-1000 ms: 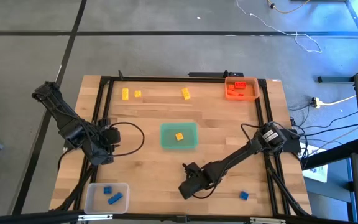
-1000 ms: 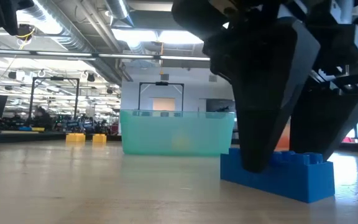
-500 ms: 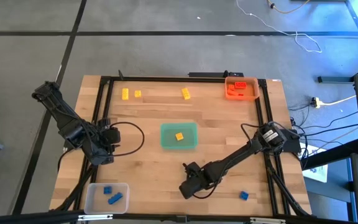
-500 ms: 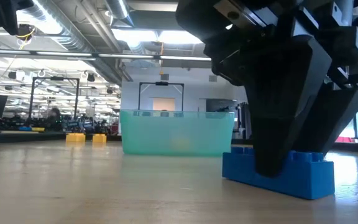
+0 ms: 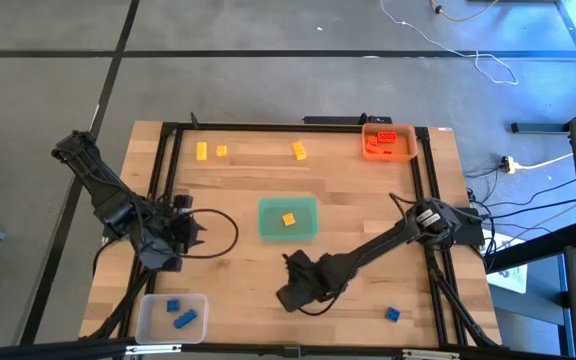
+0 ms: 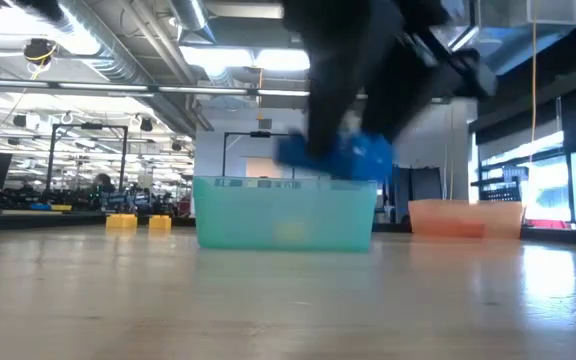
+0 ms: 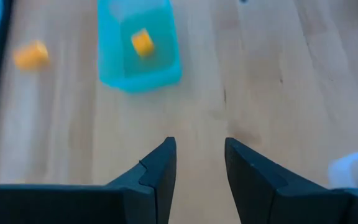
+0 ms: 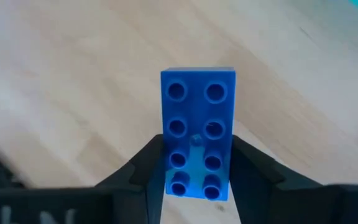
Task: Sort & place blocks by color
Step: Put the blue game piece into the transparent bin
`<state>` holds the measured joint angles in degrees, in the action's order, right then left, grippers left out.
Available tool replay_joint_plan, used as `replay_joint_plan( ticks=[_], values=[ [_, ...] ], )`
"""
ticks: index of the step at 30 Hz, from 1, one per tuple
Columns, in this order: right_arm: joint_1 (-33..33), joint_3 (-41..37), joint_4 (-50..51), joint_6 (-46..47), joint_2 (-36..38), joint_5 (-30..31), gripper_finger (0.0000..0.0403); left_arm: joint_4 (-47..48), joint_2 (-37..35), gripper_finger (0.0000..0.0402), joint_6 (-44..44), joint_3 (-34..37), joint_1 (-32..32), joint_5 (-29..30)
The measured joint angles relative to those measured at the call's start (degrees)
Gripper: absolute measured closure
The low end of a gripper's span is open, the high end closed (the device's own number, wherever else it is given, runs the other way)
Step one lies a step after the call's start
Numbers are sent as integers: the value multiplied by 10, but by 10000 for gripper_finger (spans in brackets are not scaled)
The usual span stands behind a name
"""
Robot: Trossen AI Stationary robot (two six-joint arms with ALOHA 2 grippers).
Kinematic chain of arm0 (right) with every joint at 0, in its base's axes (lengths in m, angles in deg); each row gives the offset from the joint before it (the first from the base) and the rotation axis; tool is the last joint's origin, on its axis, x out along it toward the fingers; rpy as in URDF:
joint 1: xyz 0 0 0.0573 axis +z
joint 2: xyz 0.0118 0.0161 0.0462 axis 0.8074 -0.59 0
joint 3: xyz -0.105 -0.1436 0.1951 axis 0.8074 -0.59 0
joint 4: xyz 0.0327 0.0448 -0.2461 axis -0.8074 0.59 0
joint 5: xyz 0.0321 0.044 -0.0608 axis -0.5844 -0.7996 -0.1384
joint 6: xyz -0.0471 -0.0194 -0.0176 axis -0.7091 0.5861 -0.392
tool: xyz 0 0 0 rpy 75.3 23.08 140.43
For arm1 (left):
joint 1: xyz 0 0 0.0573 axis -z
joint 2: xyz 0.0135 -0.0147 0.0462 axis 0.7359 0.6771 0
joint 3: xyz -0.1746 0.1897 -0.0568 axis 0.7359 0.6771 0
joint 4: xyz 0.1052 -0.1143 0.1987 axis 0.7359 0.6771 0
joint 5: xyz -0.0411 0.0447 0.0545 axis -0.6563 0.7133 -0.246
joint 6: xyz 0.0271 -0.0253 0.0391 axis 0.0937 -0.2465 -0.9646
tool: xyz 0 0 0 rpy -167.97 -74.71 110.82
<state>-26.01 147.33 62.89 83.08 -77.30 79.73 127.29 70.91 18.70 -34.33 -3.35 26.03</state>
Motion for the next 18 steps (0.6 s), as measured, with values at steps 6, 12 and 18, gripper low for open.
replay_joint_plan(
  ticks=[6, 12, 18],
  values=[
    [-19, 87, 38, -116, 1, 19, 268, -74, 0, 275, -178, 0, 0, 55],
    [-44, 179, 53, -241, 1, -42, 268, -130, 0, 275, -339, 0, -7, 88],
    [-73, 261, 54, -344, 2, -85, 268, -175, 0, 275, -409, 0, -13, 82]
  ],
)
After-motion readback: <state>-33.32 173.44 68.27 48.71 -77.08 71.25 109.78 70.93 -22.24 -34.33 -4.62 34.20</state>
